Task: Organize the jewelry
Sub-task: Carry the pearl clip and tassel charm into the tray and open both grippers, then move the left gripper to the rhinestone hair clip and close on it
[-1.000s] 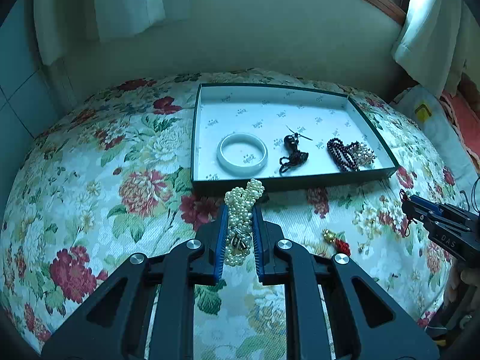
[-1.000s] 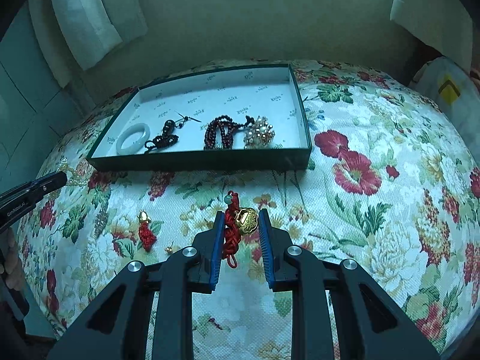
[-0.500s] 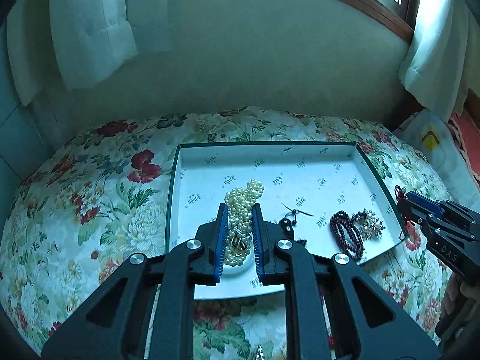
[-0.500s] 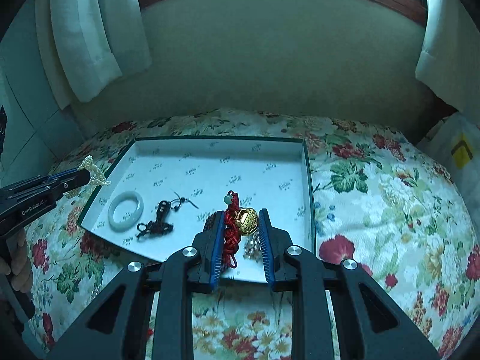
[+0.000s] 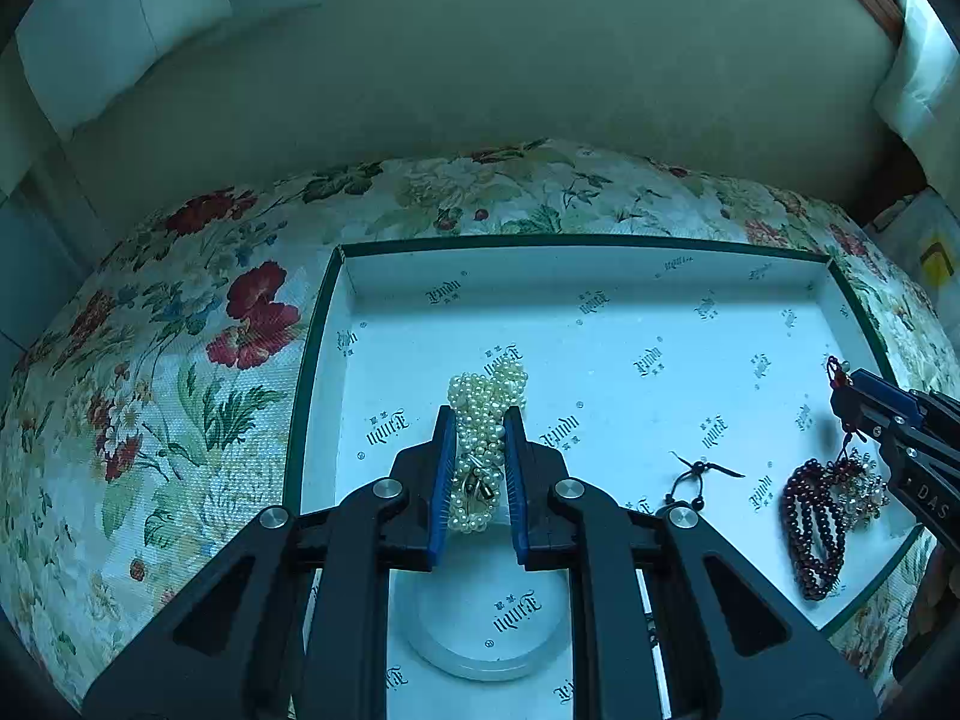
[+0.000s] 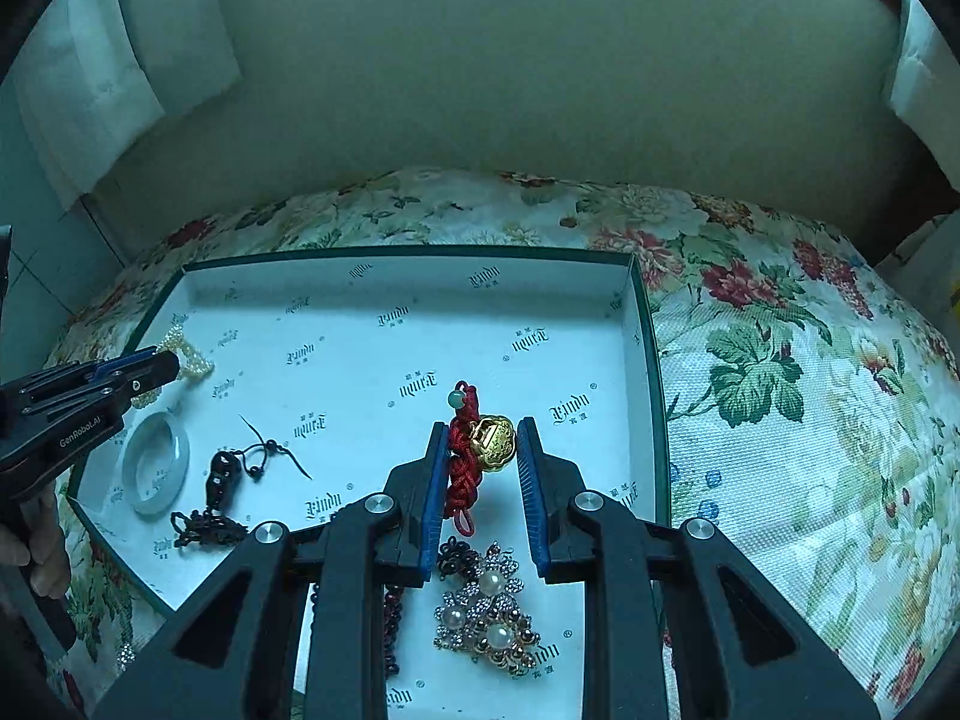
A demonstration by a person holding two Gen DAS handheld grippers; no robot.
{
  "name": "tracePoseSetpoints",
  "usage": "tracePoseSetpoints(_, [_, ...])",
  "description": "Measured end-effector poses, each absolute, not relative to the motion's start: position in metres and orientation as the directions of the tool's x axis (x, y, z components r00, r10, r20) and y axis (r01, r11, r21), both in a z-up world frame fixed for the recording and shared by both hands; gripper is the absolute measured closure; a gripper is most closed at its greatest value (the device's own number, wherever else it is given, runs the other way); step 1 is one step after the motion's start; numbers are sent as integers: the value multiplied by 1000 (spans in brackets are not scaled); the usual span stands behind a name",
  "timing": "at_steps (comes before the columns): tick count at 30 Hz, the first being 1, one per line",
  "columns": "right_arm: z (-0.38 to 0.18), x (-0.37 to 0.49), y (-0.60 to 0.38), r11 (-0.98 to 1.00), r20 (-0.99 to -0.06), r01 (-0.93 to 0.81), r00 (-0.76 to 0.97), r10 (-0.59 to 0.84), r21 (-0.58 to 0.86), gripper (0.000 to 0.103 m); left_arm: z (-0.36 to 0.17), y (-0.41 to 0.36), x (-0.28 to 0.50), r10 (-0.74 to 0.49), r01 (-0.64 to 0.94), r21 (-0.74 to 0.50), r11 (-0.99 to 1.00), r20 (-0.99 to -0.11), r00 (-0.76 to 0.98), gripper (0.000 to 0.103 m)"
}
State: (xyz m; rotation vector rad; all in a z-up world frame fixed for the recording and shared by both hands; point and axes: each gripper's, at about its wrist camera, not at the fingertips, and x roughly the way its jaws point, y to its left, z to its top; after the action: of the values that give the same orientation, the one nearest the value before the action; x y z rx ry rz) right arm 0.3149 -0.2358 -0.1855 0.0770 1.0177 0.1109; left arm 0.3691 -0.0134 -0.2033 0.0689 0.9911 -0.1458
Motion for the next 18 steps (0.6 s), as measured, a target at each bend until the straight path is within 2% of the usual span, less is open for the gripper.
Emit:
tracePoseSetpoints(6, [-195,319,-236,992,-856,-49,501,128,120,79,-214,-13,374,-67,149,12,989,-855,514,87])
tracePoseSetpoints(9, [-196,319,-235,992,-855,-60,504,124,109,76,-217,-11,375,-59,140,15,990,-860,507,81])
tracePoseSetpoints(12, [-195,320,-236,992,-848,-49,515,123,115,41,-218,-8,375,-52,126,15,992,-860,508,61])
tracePoseSetpoints(13, [-194,319,-238,992,-845,-43,520,125,121,40,-218,-8,375,-54,124,10,992,-860,507,56])
tracePoseSetpoints(18, [-185,313,-240,991,-834,-39,537,129,128,40,-212,-6,369,-57,121,7,993,-858,511,51])
